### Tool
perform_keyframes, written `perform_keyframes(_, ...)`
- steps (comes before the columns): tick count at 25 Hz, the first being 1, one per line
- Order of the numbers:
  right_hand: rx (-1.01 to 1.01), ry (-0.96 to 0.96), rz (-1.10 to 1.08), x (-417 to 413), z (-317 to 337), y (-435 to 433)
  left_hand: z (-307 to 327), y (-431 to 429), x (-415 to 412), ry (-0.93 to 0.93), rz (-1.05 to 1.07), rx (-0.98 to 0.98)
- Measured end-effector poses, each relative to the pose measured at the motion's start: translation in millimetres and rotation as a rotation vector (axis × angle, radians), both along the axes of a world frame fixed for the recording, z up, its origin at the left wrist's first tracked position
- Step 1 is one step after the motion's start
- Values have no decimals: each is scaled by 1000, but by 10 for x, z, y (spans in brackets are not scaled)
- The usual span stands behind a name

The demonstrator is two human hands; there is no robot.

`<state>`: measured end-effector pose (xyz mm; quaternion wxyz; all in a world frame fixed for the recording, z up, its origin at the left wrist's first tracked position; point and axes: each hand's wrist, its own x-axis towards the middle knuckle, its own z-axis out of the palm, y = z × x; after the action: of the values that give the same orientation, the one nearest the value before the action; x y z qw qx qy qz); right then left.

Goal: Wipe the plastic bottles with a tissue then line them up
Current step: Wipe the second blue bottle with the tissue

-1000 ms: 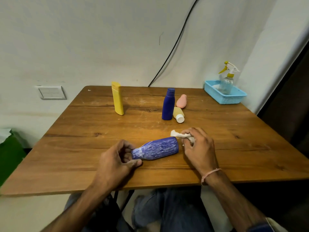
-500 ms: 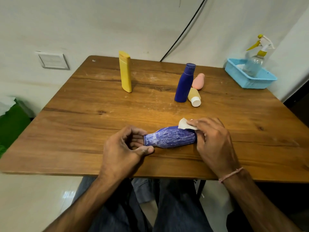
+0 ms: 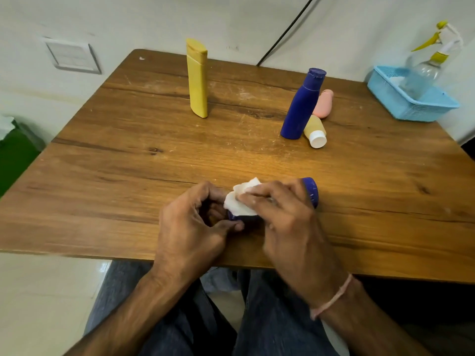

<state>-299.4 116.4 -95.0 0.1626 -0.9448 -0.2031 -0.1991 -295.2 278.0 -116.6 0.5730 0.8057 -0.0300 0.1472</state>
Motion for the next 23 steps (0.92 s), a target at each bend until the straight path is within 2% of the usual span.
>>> perform_keyframes(4, 18, -14, -305, 289, 71, -572, -60, -16, 37, -38, -8, -36)
perform_keyframes(6, 30, -15, -351, 257, 80, -478, -91, -10, 43, -55, -19, -38)
perform_keyframes(11, 119, -22, -3, -45, -68, 127, -82, 14, 18, -94, -18, 76)
perform_keyframes(13, 69, -29, -48, 86, -35, -135, -83, -8, 26, -80, -17, 30)
perform_keyframes(17, 32, -38, -328, 304, 61, -639, -96, -33, 45, -74, -11, 2)
perform_keyframes(19, 55, -62, -281, 218, 9, -391, -85, -35, 42, -67, -6, 22)
perform_keyframes(23, 94, -68, -4, -40, -115, 32, -45, -38, 18, -49, 13, 78)
